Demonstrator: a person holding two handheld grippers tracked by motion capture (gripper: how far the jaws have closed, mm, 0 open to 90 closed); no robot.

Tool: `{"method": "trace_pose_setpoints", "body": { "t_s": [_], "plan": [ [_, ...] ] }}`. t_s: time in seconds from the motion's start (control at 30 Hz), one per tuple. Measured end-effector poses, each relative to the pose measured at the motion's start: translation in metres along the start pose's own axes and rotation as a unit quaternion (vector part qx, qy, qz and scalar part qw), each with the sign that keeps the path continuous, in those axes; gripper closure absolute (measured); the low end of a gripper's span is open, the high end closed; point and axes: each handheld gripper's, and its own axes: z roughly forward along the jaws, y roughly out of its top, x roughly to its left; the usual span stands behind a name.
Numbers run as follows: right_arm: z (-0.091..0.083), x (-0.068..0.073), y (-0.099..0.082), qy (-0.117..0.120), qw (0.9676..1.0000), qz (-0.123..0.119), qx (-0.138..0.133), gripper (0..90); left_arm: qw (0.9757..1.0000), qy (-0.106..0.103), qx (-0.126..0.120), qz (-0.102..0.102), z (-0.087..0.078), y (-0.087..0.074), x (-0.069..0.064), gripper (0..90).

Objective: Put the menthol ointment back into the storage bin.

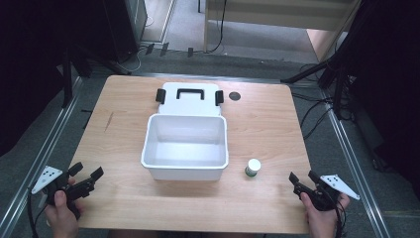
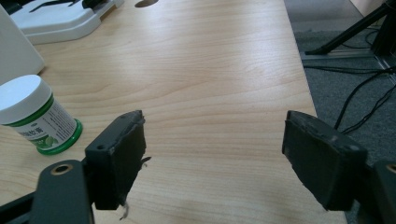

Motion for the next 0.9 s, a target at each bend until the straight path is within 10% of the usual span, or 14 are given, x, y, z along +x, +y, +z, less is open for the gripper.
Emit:
{"method": "trace_pose_setpoints", "body": {
  "t_s": [0.3,0.43,0.73,0.8,0.83,0.9],
  "plan": [
    [0.002,0.012,0.015,-0.004,0.9982,-0.028,0.053,25.6,0.9994,0.024,-0.005,0.024,0.003,-0.002,-0.005,14.2],
    [0.005,0.02,0.026,-0.003,0.9916,-0.059,0.115,26.2,0.9993,0.026,-0.01,0.024,0.002,-0.003,-0.005,14.2],
    [0.016,0.037,0.059,-0.014,0.9589,-0.124,0.255,25.5,0.9992,0.027,-0.007,0.027,0.002,-0.003,-0.006,14.4],
    [0.017,0.038,0.061,-0.012,0.9561,-0.126,0.264,25.4,0.9993,0.027,-0.006,0.027,0.002,-0.002,-0.006,14.4],
    [0.021,0.042,0.064,-0.009,0.9459,-0.138,0.294,25.4,0.9993,0.028,-0.006,0.025,0.003,-0.002,-0.006,14.5],
    [0.023,0.044,0.065,-0.011,0.9412,-0.143,0.306,25.5,0.9993,0.028,-0.006,0.026,0.003,-0.002,-0.006,14.4]
  ]
}}
